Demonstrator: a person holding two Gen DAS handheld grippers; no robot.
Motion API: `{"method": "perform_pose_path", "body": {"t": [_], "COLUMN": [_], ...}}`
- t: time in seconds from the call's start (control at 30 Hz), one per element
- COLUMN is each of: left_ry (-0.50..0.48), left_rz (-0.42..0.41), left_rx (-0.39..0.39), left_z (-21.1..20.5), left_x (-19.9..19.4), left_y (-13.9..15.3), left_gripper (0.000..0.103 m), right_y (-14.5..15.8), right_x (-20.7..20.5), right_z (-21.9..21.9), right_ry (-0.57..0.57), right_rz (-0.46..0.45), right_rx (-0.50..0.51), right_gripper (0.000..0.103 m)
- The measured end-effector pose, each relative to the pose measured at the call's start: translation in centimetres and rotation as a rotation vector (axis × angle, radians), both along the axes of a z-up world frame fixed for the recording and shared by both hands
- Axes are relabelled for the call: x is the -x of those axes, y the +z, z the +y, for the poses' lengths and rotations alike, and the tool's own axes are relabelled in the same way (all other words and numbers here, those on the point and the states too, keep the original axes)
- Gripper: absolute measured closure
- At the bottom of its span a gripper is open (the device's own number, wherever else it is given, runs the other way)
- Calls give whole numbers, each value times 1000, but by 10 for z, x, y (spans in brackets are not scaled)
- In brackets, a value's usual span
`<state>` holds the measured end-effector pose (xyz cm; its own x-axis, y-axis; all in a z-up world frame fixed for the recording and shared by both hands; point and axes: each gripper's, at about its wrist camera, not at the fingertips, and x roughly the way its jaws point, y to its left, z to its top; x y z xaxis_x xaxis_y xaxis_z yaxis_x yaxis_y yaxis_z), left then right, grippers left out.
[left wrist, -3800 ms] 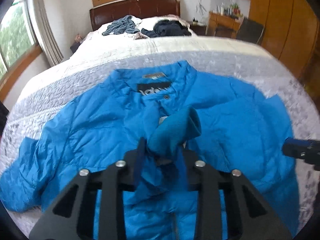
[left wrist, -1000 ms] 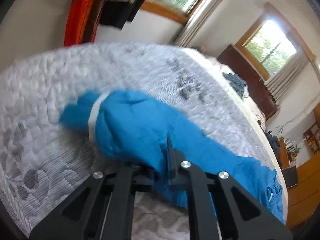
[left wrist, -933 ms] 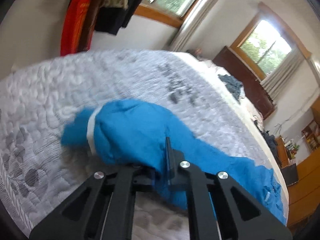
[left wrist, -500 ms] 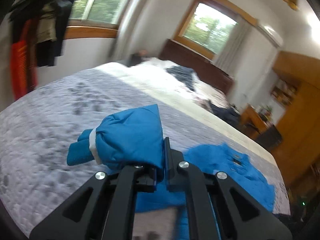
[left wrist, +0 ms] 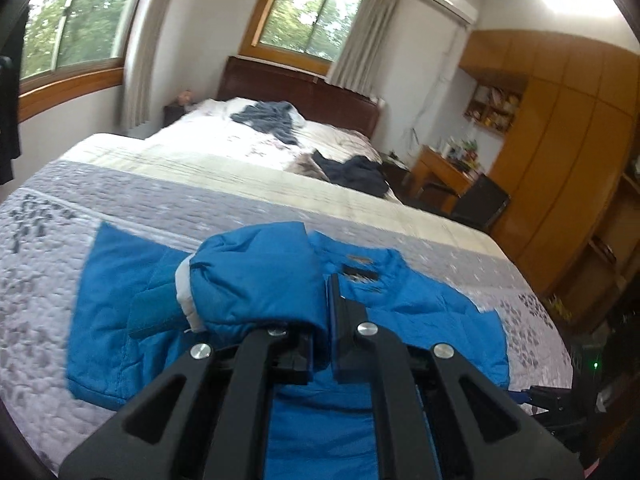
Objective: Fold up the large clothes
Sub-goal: 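Fold the held sleeve across the jacket front with the left tool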
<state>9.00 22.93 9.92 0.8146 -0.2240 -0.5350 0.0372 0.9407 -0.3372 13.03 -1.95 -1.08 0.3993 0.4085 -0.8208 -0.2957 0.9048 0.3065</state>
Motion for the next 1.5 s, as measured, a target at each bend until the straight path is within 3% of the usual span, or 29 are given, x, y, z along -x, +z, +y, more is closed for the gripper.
{"method": "perform_pose_path", "body": {"t": [0.4, 0.63, 0.67, 0.77, 0.9, 1.03, 1.23, 1.4, 1.47, 1.5], "left_ry": [-164, -263, -289, -326, -296, -148, -25, -2, 2, 3], "left_rz": [130, 236, 239, 217, 131, 34, 79, 129, 127, 123], "left_rx": [-29, -16, -11, -1, 12, -28, 9, 55, 58, 55], "left_z": [-73, -73, -69, -51, -10, 38, 75, 92, 93, 94], "left_x": [-37, -36, -30, -5, 28, 42, 25, 12, 10, 10], "left_y": [-74, -100, -100, -91, -69, -49, -63, -83, -83, -82], "left_gripper": [99, 93, 90, 60, 58, 51, 51, 51, 51, 51], "right_y": [-10, -14, -14, -12, -4, 12, 15, -3, -15, -18], "right_x": [-7, -8, -8, -8, -11, -29, -68, -96, -103, -105], "right_z": [-7, -9, -8, -9, -1, 32, 103, 142, 150, 152], "right_ry": [-20, -22, -22, -24, -5, 38, 109, 93, 92, 100], "right_rz": [27, 37, 36, 39, 56, 96, 173, 231, 263, 276], "right_rx": [-11, -14, -12, -17, -63, -112, -189, -160, -154, -163], "right_gripper": [34, 34, 34, 34, 34, 31, 30, 31, 47, 60]}}
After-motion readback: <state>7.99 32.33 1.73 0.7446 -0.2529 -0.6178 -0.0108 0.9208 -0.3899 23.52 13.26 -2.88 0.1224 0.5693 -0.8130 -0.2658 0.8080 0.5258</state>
